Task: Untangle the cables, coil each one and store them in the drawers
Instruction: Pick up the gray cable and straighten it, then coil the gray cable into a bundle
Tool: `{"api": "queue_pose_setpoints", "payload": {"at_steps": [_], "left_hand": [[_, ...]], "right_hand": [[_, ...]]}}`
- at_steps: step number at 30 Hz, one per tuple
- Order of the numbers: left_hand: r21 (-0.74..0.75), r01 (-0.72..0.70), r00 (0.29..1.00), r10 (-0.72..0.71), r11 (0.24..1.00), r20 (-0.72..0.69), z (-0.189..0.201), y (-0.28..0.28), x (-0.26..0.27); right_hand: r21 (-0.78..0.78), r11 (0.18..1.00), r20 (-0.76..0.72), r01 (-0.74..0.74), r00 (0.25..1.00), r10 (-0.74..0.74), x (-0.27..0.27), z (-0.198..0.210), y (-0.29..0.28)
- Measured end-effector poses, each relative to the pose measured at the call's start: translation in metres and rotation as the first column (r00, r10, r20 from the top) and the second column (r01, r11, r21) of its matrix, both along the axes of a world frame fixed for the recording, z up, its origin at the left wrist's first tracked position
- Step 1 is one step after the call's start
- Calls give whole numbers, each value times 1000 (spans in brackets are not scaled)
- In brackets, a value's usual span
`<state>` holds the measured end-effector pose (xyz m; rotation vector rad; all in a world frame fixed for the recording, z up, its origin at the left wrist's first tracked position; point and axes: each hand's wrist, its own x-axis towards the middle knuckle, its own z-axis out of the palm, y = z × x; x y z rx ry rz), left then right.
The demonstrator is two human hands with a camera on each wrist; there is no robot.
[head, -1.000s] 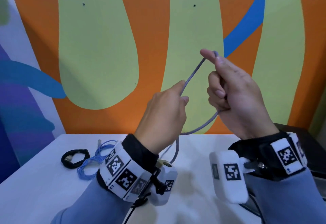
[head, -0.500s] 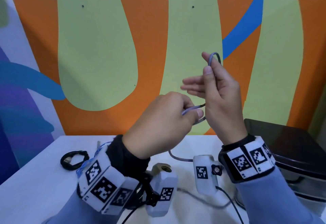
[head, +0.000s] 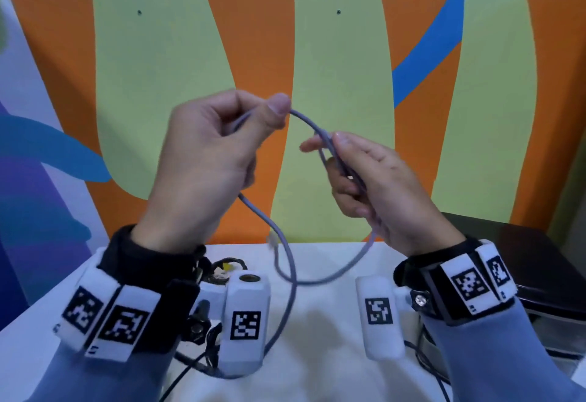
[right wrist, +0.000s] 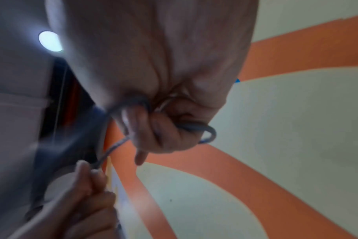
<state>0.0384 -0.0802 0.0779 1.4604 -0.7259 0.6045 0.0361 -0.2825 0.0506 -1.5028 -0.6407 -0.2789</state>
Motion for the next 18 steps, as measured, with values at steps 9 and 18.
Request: {"api": "queue_pose_setpoints", "payload": {"at_steps": [9,18], "left_hand": [[29,-364,919,354,931,172,-10,6,20],[134,-428,903,418,894,99,-25,-12,25]], "right_hand": [[54,989,-99,-140,985,145,-11,1,12],[216,938,-188,-270,931,311,-2,-5,12]]}}
